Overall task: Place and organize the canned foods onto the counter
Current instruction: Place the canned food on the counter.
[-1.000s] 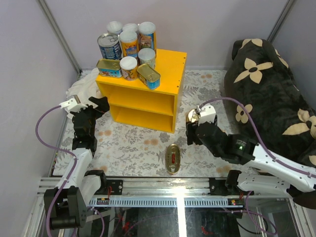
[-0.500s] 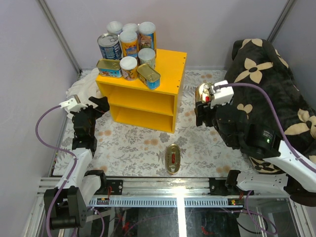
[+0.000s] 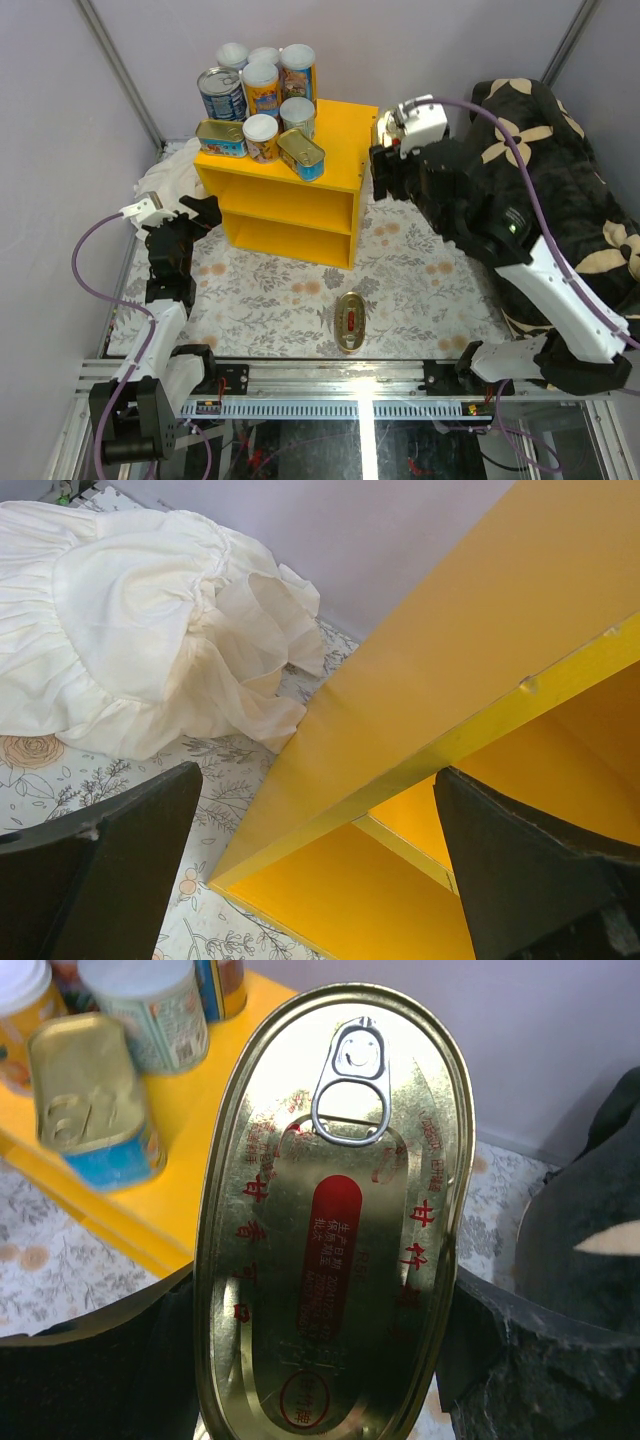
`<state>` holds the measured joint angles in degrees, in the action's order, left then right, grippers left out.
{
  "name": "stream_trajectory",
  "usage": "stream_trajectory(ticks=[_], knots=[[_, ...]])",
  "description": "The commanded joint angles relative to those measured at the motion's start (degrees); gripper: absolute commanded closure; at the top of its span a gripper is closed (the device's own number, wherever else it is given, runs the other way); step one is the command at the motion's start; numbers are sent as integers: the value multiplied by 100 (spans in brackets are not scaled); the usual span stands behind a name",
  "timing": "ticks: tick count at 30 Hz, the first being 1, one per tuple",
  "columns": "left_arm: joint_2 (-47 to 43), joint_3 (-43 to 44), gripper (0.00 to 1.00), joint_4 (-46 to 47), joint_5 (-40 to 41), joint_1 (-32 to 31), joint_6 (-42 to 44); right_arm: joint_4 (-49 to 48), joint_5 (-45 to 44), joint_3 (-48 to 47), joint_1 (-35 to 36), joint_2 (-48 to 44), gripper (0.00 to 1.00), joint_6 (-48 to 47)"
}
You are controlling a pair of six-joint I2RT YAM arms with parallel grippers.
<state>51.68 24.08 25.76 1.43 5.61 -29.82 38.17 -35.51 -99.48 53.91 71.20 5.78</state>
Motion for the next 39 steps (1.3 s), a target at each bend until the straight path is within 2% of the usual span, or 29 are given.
stream_trajectory(ticks=[1,5,13,25,34,39], knots=[[40,194,0,187,152,104,-15,-359,950,-1199,-657,532,100,-249],[89,194,0,218,120,103,-19,-92,1710,-1987,-1392,1047,100,-59],[159,243,0,214,53,104,3,134,2906,-2695,-2510,1869,100,426],[275,320,0,206,63,105,56,77,3049,-2535,-2689,2373,100,367],[362,351,0,210,38,106,56,231,3455,-3120,-2702,3126,100,526],[370,380,0,218,22,104,32,223,3803,-3281,-2681,3214,100,725]])
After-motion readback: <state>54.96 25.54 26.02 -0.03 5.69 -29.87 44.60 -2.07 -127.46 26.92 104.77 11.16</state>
